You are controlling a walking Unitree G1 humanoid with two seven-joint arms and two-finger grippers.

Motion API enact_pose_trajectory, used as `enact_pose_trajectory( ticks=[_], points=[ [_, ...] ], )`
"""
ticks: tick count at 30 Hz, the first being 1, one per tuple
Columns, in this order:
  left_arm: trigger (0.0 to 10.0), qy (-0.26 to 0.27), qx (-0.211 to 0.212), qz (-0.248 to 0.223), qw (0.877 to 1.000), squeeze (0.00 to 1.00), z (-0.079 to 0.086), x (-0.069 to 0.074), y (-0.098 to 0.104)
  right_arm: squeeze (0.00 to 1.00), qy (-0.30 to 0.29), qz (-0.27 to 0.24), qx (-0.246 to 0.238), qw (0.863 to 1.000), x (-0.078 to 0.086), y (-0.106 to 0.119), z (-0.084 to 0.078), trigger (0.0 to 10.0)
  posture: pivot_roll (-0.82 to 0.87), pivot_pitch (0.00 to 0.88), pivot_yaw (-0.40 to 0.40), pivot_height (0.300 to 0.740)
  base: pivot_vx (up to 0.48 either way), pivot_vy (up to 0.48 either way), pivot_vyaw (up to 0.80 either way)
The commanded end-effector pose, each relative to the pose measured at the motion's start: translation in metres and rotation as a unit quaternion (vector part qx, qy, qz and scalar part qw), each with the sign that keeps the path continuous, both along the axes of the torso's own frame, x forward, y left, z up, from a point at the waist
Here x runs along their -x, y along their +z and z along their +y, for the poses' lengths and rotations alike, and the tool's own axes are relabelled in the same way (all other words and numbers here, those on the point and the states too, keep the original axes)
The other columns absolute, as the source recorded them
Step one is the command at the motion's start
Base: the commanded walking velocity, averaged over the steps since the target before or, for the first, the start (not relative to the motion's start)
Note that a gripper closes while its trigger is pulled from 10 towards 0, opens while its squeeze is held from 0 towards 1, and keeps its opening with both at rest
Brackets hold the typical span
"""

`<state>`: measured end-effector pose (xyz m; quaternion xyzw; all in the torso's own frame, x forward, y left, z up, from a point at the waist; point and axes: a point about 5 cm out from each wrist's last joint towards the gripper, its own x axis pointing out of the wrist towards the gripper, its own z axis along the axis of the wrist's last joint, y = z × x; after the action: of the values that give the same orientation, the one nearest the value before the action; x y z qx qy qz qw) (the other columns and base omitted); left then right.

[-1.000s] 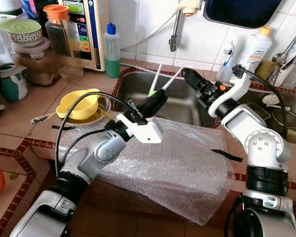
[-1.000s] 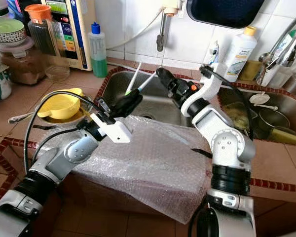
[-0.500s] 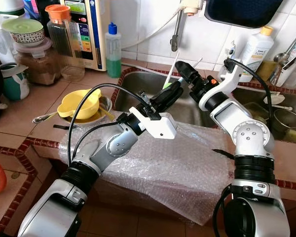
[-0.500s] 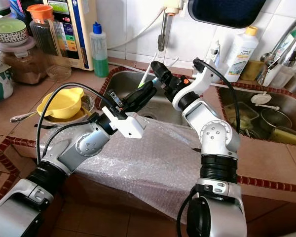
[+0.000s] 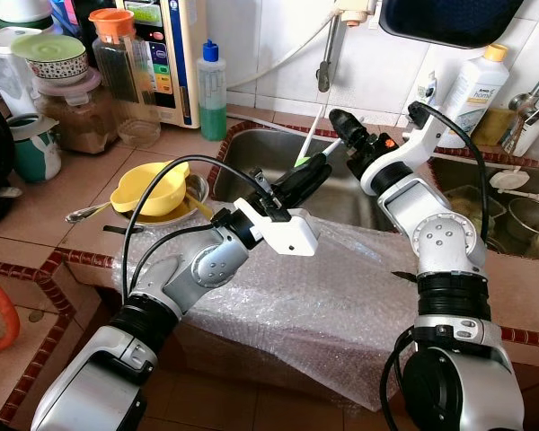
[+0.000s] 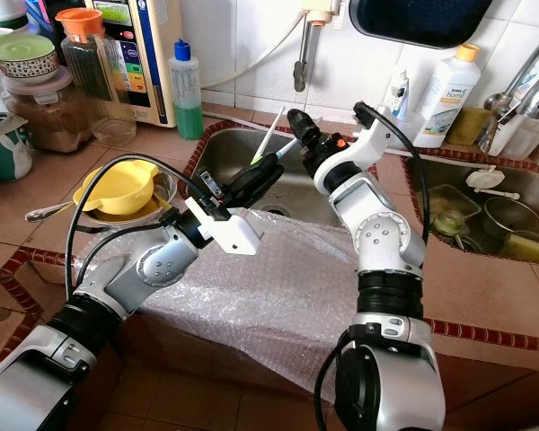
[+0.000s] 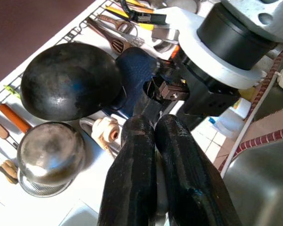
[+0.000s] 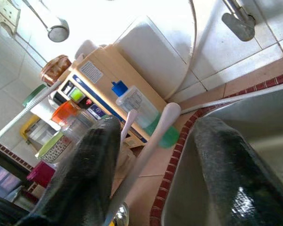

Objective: Kitchen organization

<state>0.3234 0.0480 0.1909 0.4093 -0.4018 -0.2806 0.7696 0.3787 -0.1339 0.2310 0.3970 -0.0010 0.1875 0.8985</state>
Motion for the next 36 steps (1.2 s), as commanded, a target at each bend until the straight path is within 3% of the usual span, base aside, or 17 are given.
enact_pose_trajectory(
  ticks=[1, 9, 24, 25, 26, 27, 28, 29, 30, 31, 35, 36],
  points=[
    [10.0, -0.011, 0.003, -0.019, 1.000, 0.00, -0.003, 0.000, 0.009, 0.00, -0.020, 0.011, -0.012, 1.000, -0.003, -0.001, -0.008, 0.0, 0.04, 0.000, -0.039, 0.740, 0.000, 0.000, 0.00],
    [10.0, -0.008, 0.002, -0.026, 1.000, 0.00, -0.004, -0.003, 0.012, 0.00, 0.023, 0.041, -0.037, 0.998, 0.001, -0.008, 0.000, 0.0, 0.04, 0.000, -0.060, 0.740, 0.000, 0.000, 0.00],
    [10.0, -0.011, 0.002, -0.032, 0.999, 0.00, -0.007, -0.003, 0.011, 0.00, 0.042, 0.060, -0.032, 0.997, 0.003, -0.010, -0.003, 0.0, 0.03, 0.000, -0.089, 0.740, 0.000, 0.000, 0.00],
    [10.0, -0.013, 0.003, -0.030, 0.999, 0.09, -0.007, -0.003, 0.011, 0.00, 0.040, 0.061, -0.031, 0.997, 0.003, -0.010, -0.003, 0.0, 0.03, 0.000, -0.091, 0.740, 0.000, 0.000, 0.00],
    [10.0, -0.013, 0.004, -0.032, 0.999, 0.29, -0.008, -0.003, 0.011, 0.00, 0.039, 0.061, -0.029, 0.997, 0.002, -0.011, -0.004, 0.0, 0.03, 0.000, -0.092, 0.740, 0.000, 0.000, 0.00],
    [10.0, -0.014, 0.004, -0.034, 0.999, 0.29, -0.008, -0.003, 0.011, 0.00, 0.039, 0.061, -0.028, 0.997, 0.002, -0.011, -0.004, 0.0, 0.03, 0.000, -0.094, 0.740, 0.000, 0.000, 0.00],
    [10.0, -0.014, 0.006, -0.033, 0.999, 0.50, -0.008, -0.003, 0.012, 0.00, 0.038, 0.062, -0.029, 0.997, 0.002, -0.011, -0.004, 0.0, 0.03, 0.000, -0.095, 0.740, 0.000, 0.000, 0.00],
    [10.0, -0.014, 0.008, -0.033, 0.999, 0.61, -0.008, -0.003, 0.012, 0.00, 0.038, 0.062, -0.030, 0.997, 0.002, -0.011, -0.004, 0.0, 0.03, 0.000, -0.095, 0.740, 0.000, 0.000, 0.00],
    [10.0, -0.014, 0.008, -0.033, 0.999, 0.61, -0.008, -0.003, 0.012, 0.00, 0.038, 0.062, -0.030, 0.997, 0.002, -0.011, -0.004, 0.0, 0.03, 0.000, -0.095, 0.740, 0.000, 0.000, 0.00],
    [10.0, -0.014, 0.008, -0.034, 0.999, 0.82, -0.008, -0.003, 0.013, 0.00, 0.037, 0.062, -0.030, 0.997, 0.002, -0.011, -0.004, 0.0, 0.03, 0.000, -0.096, 0.740, 0.000, 0.000, 0.00],
    [10.0, -0.014, 0.011, -0.037, 0.999, 0.84, -0.008, -0.003, 0.013, 0.00, 0.031, 0.064, -0.032, 0.997, 0.003, -0.011, -0.005, 0.0, 0.03, 0.000, -0.098, 0.740, 0.000, 0.000, 0.00],
    [10.0, -0.014, 0.013, -0.038, 0.999, 1.00, -0.007, -0.003, 0.013, 0.00, 0.029, 0.064, -0.031, 0.997, 0.002, -0.011, -0.005, 0.0, 0.03, 0.000, -0.099, 0.740, 0.000, 0.000, 0.00]
  ],
)
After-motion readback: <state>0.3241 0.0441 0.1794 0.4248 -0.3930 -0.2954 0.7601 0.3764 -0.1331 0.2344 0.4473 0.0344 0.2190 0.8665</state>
